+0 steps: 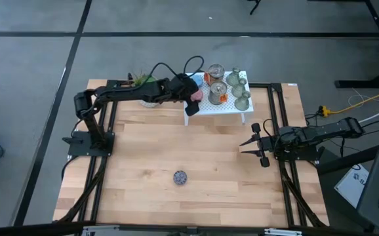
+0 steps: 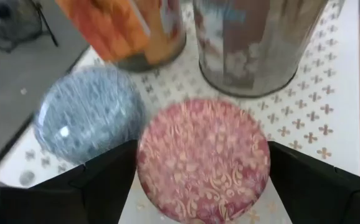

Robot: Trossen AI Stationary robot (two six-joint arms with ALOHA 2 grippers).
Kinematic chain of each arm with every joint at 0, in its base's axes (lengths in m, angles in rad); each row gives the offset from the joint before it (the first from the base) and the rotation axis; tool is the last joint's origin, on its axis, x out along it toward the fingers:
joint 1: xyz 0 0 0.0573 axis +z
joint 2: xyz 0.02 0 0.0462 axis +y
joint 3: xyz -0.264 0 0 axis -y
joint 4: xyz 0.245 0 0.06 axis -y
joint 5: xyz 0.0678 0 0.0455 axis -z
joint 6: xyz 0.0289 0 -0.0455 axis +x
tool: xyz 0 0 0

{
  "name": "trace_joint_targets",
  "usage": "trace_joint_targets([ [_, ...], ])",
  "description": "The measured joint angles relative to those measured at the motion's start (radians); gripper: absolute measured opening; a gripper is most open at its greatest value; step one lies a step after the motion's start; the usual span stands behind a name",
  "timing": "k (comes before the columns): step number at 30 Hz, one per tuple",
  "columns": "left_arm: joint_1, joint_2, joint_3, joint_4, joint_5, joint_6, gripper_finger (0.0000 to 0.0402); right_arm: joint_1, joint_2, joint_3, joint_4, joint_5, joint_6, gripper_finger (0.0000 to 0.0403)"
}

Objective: Pick & Place candle stick holders
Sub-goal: Put the pink scented candle on the shelf aligned with the blue scented candle, then put the black scented candle on the shelf aligned with the blue and pink scented candles

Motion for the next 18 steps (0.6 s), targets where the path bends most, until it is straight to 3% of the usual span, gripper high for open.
trace_joint_targets([
  [18, -0.027, -0.074, 0.000, 0.024, -0.027, 0.100, 0.0343, 0.000, 0.000, 0.000, 0.000, 0.000, 0.000, 0.0135],
])
